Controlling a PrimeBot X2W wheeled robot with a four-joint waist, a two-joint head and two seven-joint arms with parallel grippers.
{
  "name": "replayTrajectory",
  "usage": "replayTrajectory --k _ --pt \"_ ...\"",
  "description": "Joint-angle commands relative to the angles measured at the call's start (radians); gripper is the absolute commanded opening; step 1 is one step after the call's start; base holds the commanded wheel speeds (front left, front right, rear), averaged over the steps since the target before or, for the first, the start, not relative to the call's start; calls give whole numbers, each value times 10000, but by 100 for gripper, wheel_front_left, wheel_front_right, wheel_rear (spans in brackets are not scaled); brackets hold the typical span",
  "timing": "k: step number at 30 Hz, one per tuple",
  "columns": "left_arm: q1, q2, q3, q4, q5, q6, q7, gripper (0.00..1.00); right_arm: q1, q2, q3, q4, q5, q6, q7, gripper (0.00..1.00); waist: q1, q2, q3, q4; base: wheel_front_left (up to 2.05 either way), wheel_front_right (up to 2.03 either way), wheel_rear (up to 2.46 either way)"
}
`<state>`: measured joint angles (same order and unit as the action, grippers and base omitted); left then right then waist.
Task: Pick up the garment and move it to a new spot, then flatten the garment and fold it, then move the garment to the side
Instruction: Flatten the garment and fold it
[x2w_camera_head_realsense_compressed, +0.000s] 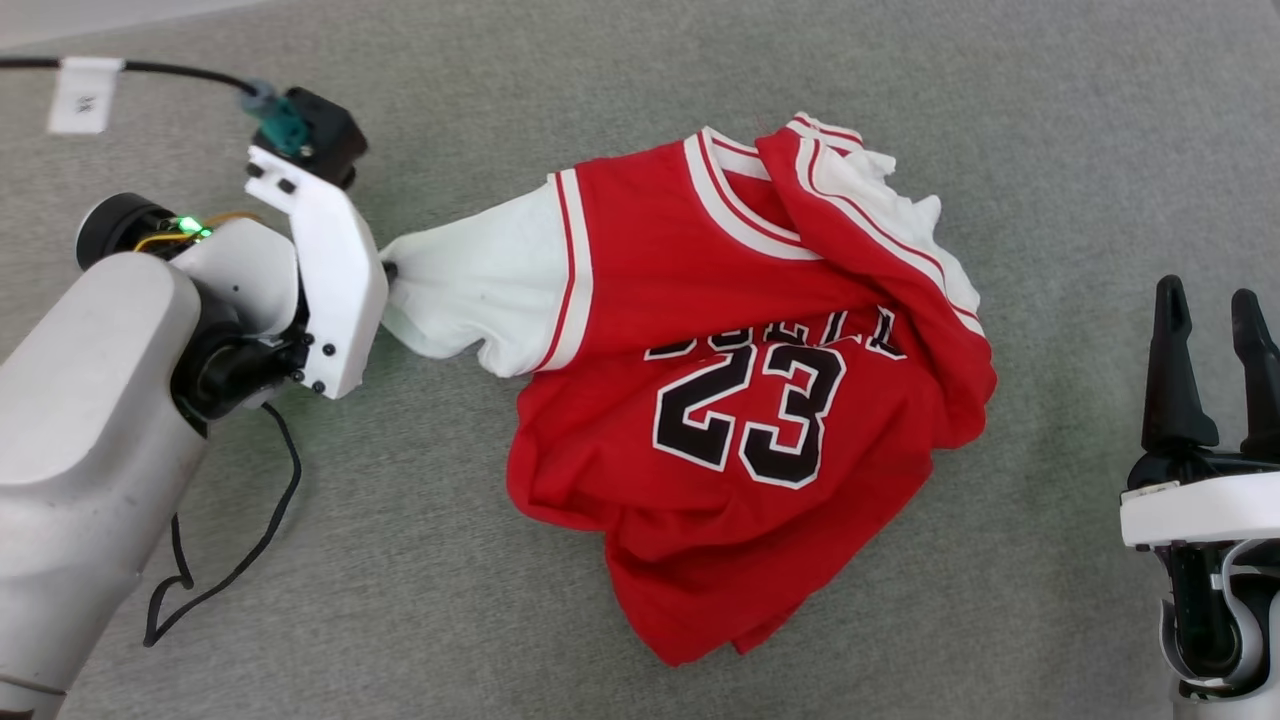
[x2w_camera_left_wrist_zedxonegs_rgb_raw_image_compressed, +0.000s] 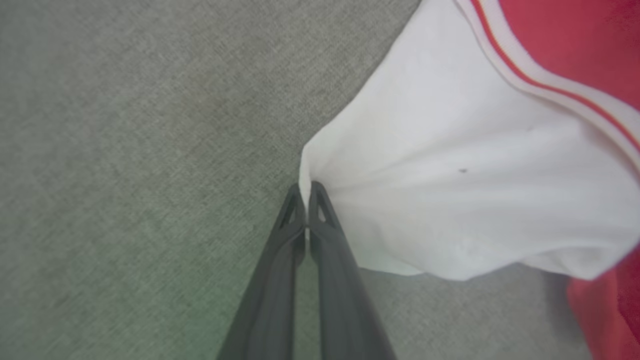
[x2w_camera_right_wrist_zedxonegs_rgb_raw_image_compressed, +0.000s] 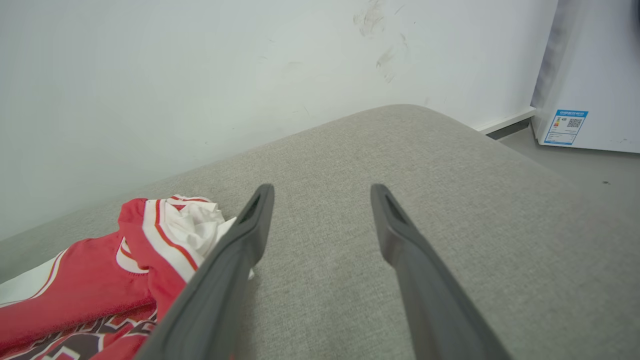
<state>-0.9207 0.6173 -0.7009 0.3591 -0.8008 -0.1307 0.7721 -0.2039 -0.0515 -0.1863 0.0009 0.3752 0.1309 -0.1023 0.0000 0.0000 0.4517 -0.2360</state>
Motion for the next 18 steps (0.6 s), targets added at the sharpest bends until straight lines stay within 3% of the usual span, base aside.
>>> replayTrajectory --k 1,11,18 --pt "206 40 177 139 98 106 -493 0 -50 21 -46 28 -115 -3 58 100 0 0 -174 159 0 0 0" --pt "1159 252 1187 -321 84 681 -3328 0 290 20 -266 -185 -582 -3 712 100 0 0 -1264 1096 0 0 0" --pt "2739 572 1299 -1106 -15 1081 -4118 0 566 21 -384 -303 -682 -3 1216 100 0 0 -1737 1670 0 0 0"
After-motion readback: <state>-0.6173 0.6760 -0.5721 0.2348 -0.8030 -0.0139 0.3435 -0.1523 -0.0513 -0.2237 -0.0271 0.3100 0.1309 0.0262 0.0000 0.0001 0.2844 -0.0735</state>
